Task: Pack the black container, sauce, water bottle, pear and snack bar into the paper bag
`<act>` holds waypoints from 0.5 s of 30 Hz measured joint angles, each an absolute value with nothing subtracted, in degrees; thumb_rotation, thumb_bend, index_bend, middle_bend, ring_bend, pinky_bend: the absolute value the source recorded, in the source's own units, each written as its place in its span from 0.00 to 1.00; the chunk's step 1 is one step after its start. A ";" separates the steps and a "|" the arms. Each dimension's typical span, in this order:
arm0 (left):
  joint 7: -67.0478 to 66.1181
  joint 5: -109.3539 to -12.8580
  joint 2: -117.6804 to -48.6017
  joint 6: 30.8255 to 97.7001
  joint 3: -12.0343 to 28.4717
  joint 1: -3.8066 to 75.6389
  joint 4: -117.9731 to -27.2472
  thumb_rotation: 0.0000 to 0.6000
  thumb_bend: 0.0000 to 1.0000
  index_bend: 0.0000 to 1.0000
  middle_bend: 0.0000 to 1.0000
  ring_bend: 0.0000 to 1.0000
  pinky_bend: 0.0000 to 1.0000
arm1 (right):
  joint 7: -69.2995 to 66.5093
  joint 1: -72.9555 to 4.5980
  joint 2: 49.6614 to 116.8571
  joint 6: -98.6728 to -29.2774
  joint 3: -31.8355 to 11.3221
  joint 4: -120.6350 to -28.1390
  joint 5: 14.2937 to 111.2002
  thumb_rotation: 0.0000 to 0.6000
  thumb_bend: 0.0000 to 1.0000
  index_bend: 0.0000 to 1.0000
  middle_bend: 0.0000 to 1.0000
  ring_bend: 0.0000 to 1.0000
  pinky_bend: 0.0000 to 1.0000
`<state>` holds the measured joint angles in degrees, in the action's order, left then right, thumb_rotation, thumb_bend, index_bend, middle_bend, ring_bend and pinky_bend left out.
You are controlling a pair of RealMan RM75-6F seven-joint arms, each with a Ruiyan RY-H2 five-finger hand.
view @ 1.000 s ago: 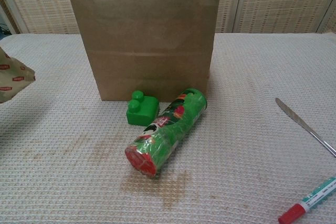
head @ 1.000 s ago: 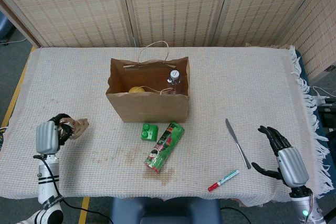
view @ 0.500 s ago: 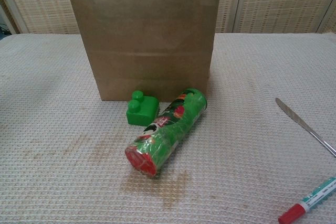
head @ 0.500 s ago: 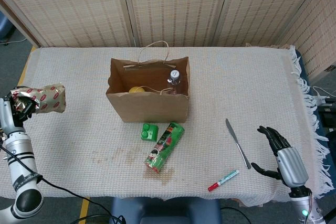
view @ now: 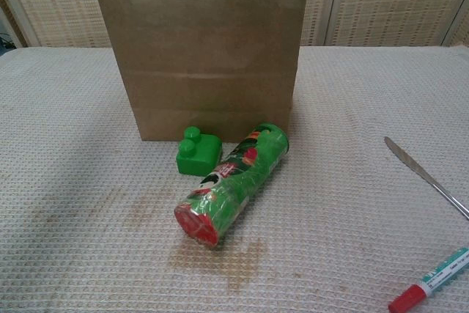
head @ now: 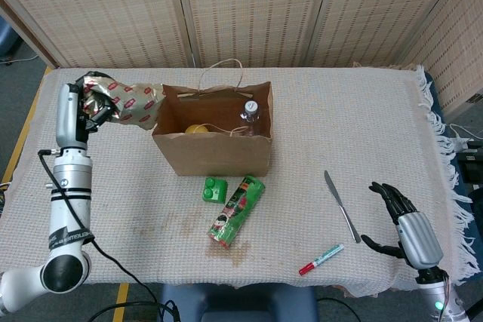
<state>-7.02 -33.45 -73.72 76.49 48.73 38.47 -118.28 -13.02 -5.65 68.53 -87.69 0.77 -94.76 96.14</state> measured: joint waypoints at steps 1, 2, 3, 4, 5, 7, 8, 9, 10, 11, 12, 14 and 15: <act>-8.03 -33.18 -74.61 76.58 48.07 40.36 -117.08 1.00 0.78 0.73 0.75 0.74 0.87 | -13.14 -5.73 68.42 -87.50 0.74 -94.83 95.97 1.00 0.06 0.04 0.15 0.07 0.20; -8.74 -32.99 -75.30 76.62 47.58 41.68 -116.04 1.00 0.78 0.73 0.75 0.74 0.87 | -13.23 -5.78 68.36 -87.37 0.71 -94.88 95.81 1.00 0.06 0.04 0.15 0.07 0.20; -9.39 -32.81 -76.02 76.65 47.08 43.00 -114.93 1.00 0.78 0.73 0.75 0.74 0.87 | -13.34 -5.83 68.32 -87.23 0.66 -94.95 95.63 1.00 0.06 0.04 0.15 0.07 0.20; -10.17 -32.57 -77.00 76.65 46.45 44.68 -113.41 1.00 0.78 0.73 0.75 0.74 0.87 | -13.50 -5.88 68.25 -87.03 0.60 -95.08 95.33 1.00 0.06 0.04 0.15 0.07 0.20; -10.68 -32.35 -77.73 76.64 46.02 45.88 -112.30 1.00 0.78 0.73 0.75 0.74 0.87 | -13.63 -5.91 68.19 -86.85 0.56 -95.20 95.07 1.00 0.06 0.04 0.15 0.07 0.20; -11.59 -31.79 -79.27 76.54 45.34 48.40 -110.08 1.00 0.78 0.73 0.75 0.74 0.87 | -13.87 -6.02 68.00 -86.34 0.48 -95.51 94.52 1.00 0.06 0.04 0.15 0.07 0.20; -11.86 -31.61 -79.83 76.49 45.18 49.36 -109.28 1.00 0.78 0.73 0.75 0.74 0.87 | -13.96 -6.08 67.91 -86.12 0.46 -95.64 94.40 1.00 0.06 0.04 0.15 0.07 0.20; -12.09 -31.49 -80.37 76.46 45.04 50.27 -108.54 1.00 0.78 0.73 0.75 0.74 0.87 | -14.06 -6.14 67.83 -85.94 0.46 -95.75 94.29 1.00 0.06 0.04 0.15 0.07 0.20; -12.41 -31.40 -81.05 76.39 44.82 51.41 -107.60 1.00 0.78 0.73 0.75 0.74 0.87 | -14.15 -6.21 67.73 -85.72 0.44 -95.87 94.13 1.00 0.06 0.04 0.15 0.07 0.20; -12.69 -31.36 -81.53 76.30 44.60 52.21 -106.96 1.00 0.78 0.73 0.75 0.74 0.87 | -14.20 -6.25 67.67 -85.59 0.43 -95.93 94.02 1.00 0.06 0.03 0.15 0.07 0.20; -13.01 -31.36 -81.95 76.15 44.31 52.93 -106.35 1.00 0.78 0.73 0.75 0.74 0.87 | -14.29 -6.27 67.62 -85.50 0.42 -95.99 93.91 1.00 0.06 0.03 0.15 0.07 0.20; -13.66 -31.53 -82.79 75.40 43.15 54.31 -104.95 1.00 0.77 0.73 0.74 0.73 0.86 | -14.46 -6.32 67.51 -85.26 0.38 -96.16 93.63 1.00 0.06 0.03 0.15 0.07 0.20; -13.87 -31.53 -83.08 74.88 42.60 54.76 -104.39 1.00 0.77 0.72 0.73 0.72 0.85 | -14.52 -6.34 67.44 -85.19 0.35 -96.21 93.54 1.00 0.06 0.03 0.15 0.07 0.20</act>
